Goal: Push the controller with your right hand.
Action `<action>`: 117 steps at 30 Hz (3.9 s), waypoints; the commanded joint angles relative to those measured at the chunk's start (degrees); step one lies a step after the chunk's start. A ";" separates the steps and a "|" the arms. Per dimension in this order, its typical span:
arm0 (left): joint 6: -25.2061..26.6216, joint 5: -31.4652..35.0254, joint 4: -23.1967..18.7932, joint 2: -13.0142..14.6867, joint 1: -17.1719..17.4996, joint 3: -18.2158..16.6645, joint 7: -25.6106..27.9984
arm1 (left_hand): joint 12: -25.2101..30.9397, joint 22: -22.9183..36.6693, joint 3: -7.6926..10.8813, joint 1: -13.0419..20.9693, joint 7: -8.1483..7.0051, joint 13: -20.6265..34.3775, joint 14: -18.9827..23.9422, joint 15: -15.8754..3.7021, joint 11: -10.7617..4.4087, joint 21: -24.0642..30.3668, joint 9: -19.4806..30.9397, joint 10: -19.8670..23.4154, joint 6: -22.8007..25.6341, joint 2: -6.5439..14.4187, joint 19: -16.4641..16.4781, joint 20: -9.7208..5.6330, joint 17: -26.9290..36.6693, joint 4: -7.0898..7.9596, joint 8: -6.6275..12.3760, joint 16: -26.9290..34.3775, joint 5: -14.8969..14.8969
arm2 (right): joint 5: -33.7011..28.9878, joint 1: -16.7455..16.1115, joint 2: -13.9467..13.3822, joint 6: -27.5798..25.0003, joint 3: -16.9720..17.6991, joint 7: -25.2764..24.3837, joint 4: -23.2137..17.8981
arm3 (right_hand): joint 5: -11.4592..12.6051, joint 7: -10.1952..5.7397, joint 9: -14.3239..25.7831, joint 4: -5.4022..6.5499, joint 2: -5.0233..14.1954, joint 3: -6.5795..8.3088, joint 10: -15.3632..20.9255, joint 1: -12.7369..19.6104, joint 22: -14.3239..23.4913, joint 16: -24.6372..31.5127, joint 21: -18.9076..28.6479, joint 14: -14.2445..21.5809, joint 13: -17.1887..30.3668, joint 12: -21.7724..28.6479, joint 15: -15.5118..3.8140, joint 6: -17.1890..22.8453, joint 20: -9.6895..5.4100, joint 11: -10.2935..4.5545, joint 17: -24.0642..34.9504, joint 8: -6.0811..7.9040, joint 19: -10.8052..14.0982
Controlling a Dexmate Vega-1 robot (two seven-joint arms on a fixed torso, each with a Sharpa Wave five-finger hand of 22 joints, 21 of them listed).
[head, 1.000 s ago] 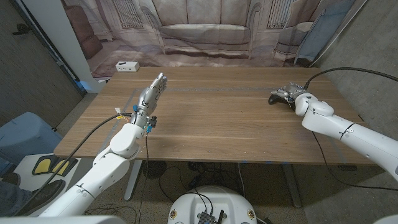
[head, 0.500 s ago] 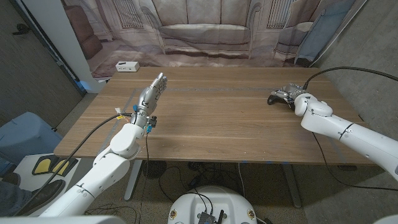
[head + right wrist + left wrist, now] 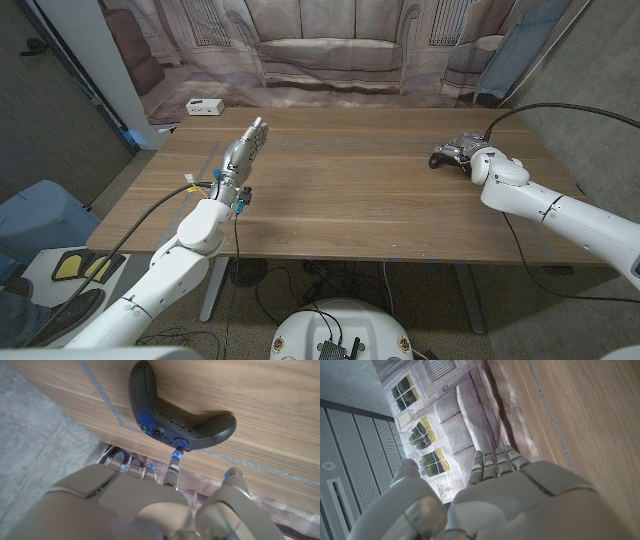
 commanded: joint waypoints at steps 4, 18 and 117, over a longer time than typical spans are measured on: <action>-0.59 -0.38 0.77 -0.30 -0.04 -0.09 -0.26 | 0.02 0.33 0.06 -0.04 -0.11 0.13 -0.19 0.12 0.07 0.07 0.16 0.10 0.53 0.62 -0.41 0.18 0.12 -0.45 -0.05 -0.03 -0.20 | -7.41 2.47 0.84 -1.28 -4.00 3.80 0.97 | 0.27 -0.25 -0.02 -0.09 0.00 0.08 0.62 -0.38 0.15 0.36 0.24 -2.83 0.12 0.35 0.18 1.09 0.46 -0.10 0.01 0.64 0.42; -0.70 -0.89 1.50 -0.31 -0.37 0.02 -0.78 | -0.04 0.33 0.07 -0.07 -0.10 0.13 -0.26 0.10 0.03 0.09 0.16 0.02 0.51 0.67 -0.39 0.08 0.12 -0.56 -0.08 -0.05 -0.21 | -11.88 2.44 2.34 -1.72 -4.93 5.54 2.01 | 0.29 -0.61 -0.01 -0.06 -0.07 0.03 0.89 -0.51 0.13 0.37 0.27 -2.47 0.12 0.34 0.03 1.82 0.45 -0.24 0.00 0.74 1.03; -0.47 -1.10 2.00 0.36 -1.83 0.37 -1.79 | -0.09 0.33 0.17 -0.37 -0.37 0.15 -0.13 0.00 0.01 0.15 0.17 0.12 1.57 1.05 -0.46 0.09 0.12 -1.27 0.03 0.01 -0.26 | -4.22 -6.34 1.69 -0.98 5.50 -7.75 -5.40 | 0.22 2.19 -0.11 -0.58 -0.69 0.58 2.93 0.07 0.06 -0.16 -0.07 1.05 0.16 -0.73 -0.24 -20.27 0.47 0.95 -0.16 -0.26 8.56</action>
